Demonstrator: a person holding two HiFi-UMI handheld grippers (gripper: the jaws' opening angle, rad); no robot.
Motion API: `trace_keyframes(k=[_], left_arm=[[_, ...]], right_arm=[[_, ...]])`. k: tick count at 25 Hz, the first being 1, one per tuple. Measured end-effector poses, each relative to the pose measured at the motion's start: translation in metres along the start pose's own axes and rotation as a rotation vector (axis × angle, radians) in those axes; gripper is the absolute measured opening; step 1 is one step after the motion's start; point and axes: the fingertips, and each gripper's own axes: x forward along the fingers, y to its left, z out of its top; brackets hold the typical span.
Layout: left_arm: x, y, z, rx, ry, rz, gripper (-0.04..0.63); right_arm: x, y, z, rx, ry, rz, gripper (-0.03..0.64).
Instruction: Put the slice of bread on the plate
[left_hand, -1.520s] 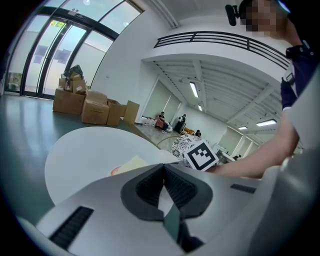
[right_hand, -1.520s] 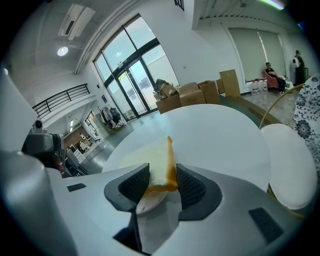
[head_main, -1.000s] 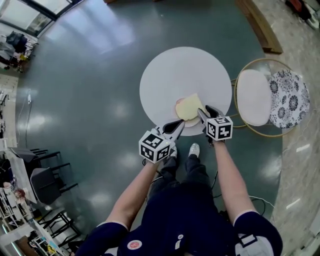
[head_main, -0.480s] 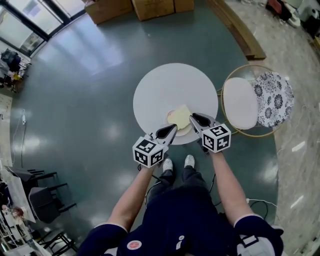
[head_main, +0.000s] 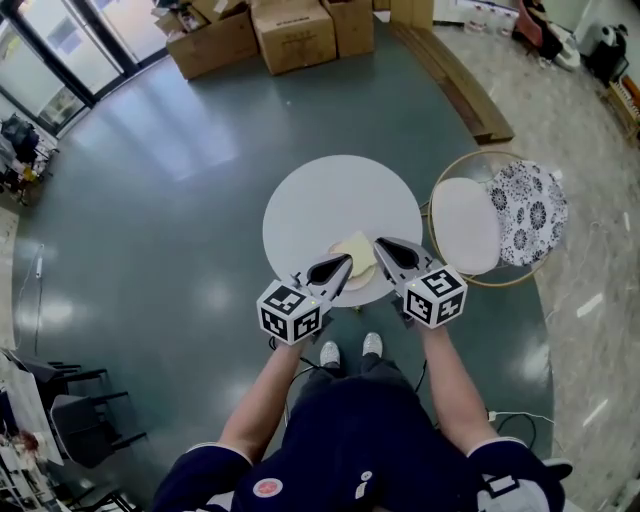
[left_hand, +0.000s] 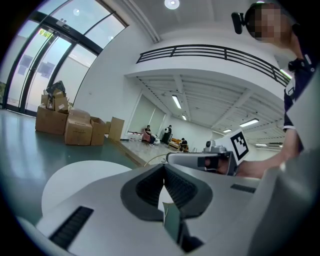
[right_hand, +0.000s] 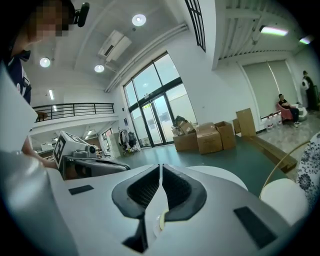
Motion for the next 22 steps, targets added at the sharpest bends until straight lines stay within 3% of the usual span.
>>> trace_keyframes(k=[11,22], left_arm=[[-0.015,-0.030,0.061,0.057,-0.106,-0.047,0.008],[-0.029,-0.047,0.080,0.080,-0.150,-0.070,0.008]], right_arm=[[-0.027,0.042,0.062,-0.078,-0.149,0.056,0.009],[-0.042,0.066,0.088,-0.114,-0.217,0.085,0.008]])
